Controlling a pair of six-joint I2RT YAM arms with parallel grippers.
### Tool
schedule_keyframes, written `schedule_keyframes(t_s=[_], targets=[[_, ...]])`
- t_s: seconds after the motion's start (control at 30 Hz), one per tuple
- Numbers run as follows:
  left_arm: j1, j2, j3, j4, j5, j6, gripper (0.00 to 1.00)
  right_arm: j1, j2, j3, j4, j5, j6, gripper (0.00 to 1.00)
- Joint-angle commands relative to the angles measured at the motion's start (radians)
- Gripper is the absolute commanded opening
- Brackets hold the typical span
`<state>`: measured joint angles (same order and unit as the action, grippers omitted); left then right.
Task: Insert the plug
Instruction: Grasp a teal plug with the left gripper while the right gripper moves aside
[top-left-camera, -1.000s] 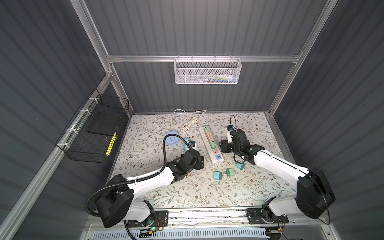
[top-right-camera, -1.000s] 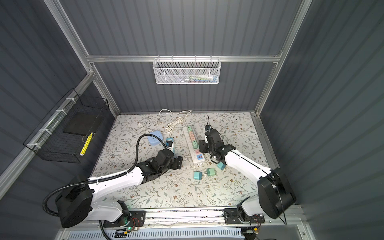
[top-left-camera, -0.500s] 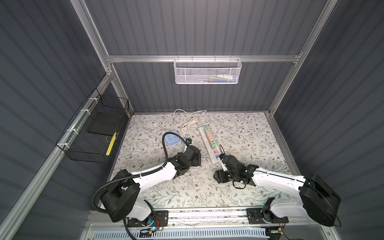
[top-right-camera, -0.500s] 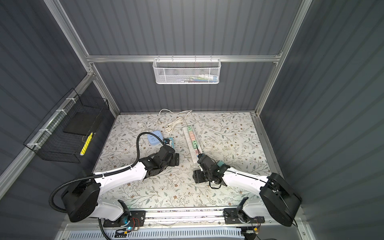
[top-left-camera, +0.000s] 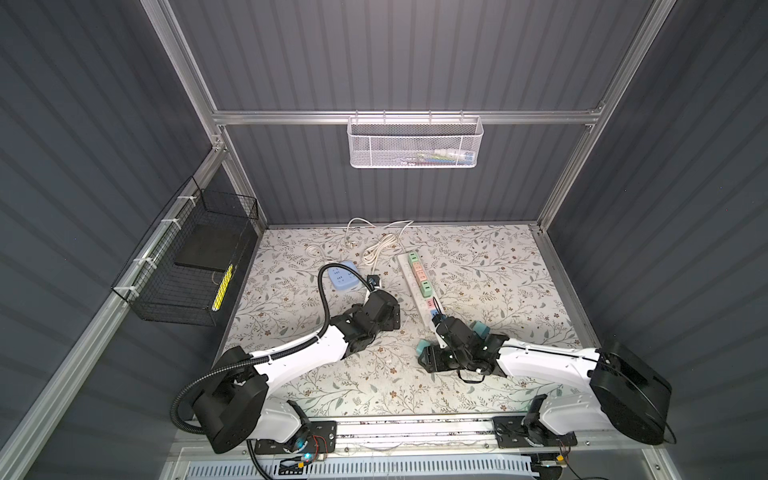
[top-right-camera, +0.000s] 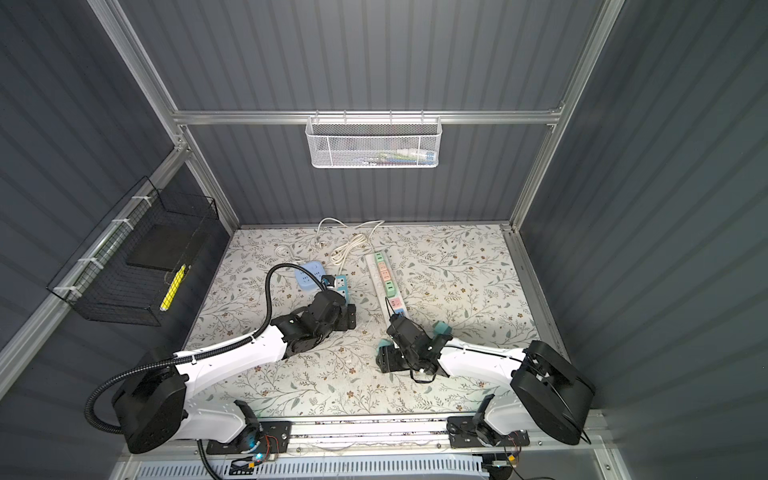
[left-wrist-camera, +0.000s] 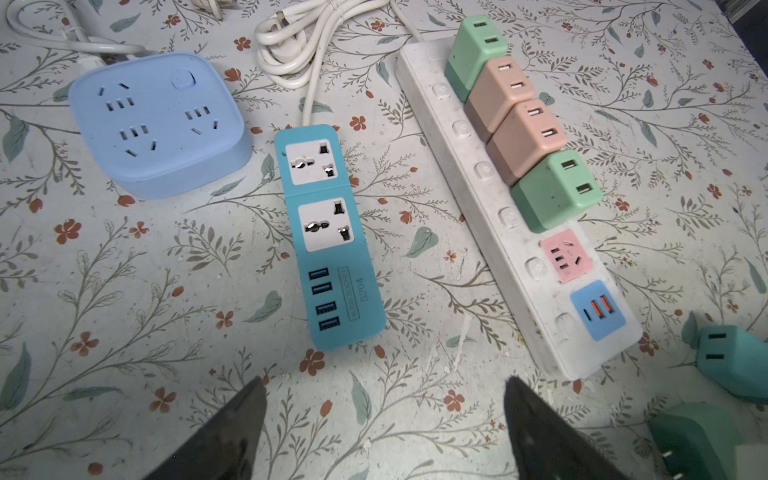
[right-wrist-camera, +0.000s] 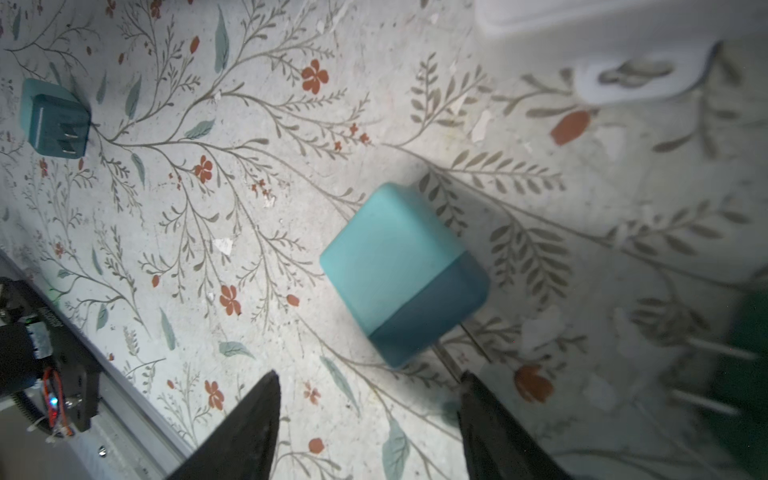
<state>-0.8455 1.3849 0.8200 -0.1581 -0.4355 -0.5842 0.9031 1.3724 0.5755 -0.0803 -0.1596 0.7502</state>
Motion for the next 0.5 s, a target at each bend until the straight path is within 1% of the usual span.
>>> schedule_keyframes(t_s=[0.0, 0.03, 0.1, 0.2, 0.27, 0.37, 0.43, 0.47], targets=[[-0.003, -0.014, -0.008, -0.015, -0.016, -0.012, 0.89, 0.011, 0.008, -0.017, 0.144, -0.116, 0.103, 0.69], [-0.003, -0.016, -0.011, -0.011, -0.015, -0.012, 0.89, 0.010, -0.001, -0.024, 0.170, -0.131, 0.112, 0.69], [-0.003, -0.017, -0.013, -0.009, -0.012, -0.012, 0.90, 0.010, -0.032, -0.009, 0.119, -0.101, 0.081, 0.69], [-0.003, -0.017, -0.016, -0.009, -0.005, -0.011, 0.90, 0.003, -0.073, 0.043, -0.058, 0.049, -0.014, 0.70], [-0.004, -0.017, -0.021, -0.005, -0.004, -0.012, 0.90, -0.017, -0.059, 0.059, -0.107, 0.100, -0.053, 0.70], [-0.003, -0.017, -0.021, -0.004, 0.001, -0.013, 0.90, -0.033, 0.014, 0.088, -0.119, 0.089, -0.053, 0.70], [-0.004, -0.017, -0.018, -0.006, -0.002, -0.012, 0.90, -0.026, 0.056, 0.089, -0.082, 0.075, -0.026, 0.69], [-0.004, -0.018, -0.021, -0.007, -0.005, -0.014, 0.90, -0.009, 0.068, 0.089, -0.072, 0.109, -0.001, 0.69]])
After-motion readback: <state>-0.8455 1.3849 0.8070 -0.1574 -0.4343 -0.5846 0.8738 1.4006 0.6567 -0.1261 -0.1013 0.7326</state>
